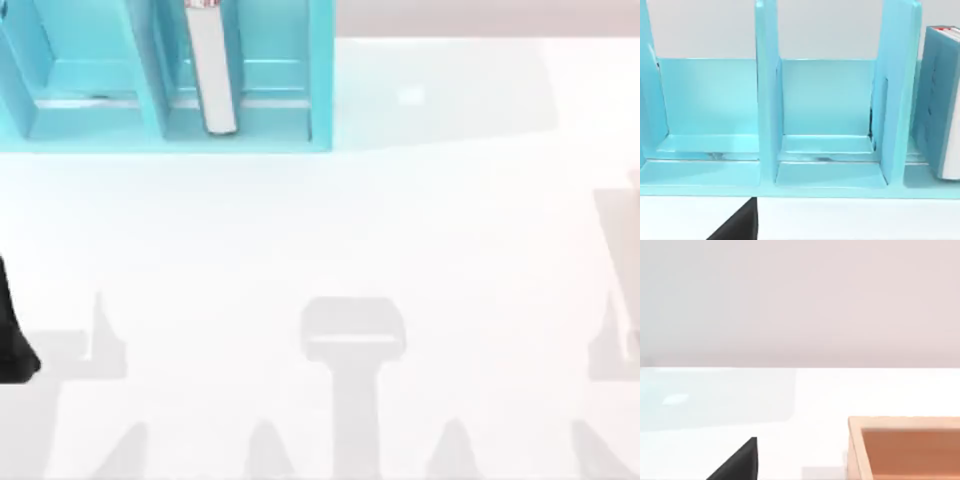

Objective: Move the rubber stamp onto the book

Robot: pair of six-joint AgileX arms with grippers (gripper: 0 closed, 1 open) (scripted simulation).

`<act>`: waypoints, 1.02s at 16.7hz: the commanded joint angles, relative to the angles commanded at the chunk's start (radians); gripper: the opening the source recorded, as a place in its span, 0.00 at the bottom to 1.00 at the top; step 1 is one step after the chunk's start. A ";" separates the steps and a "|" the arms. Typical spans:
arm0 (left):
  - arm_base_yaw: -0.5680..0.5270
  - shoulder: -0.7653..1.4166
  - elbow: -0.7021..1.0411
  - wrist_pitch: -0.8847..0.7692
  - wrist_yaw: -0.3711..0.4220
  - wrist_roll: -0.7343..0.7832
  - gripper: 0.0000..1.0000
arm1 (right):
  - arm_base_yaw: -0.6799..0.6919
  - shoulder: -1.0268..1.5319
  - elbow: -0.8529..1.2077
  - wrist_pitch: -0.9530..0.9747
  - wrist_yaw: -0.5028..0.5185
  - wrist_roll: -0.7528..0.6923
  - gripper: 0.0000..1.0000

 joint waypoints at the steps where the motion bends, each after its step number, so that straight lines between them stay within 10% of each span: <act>1: 0.000 0.000 0.000 0.000 0.000 0.000 1.00 | 0.000 0.000 0.000 0.000 0.000 0.000 1.00; 9: -0.078 0.289 0.101 0.169 -0.063 -0.018 1.00 | 0.000 0.000 0.000 0.000 0.000 0.000 1.00; 17: -0.249 1.197 0.437 0.660 -0.210 -0.018 1.00 | 0.000 0.000 0.000 0.000 0.000 0.000 1.00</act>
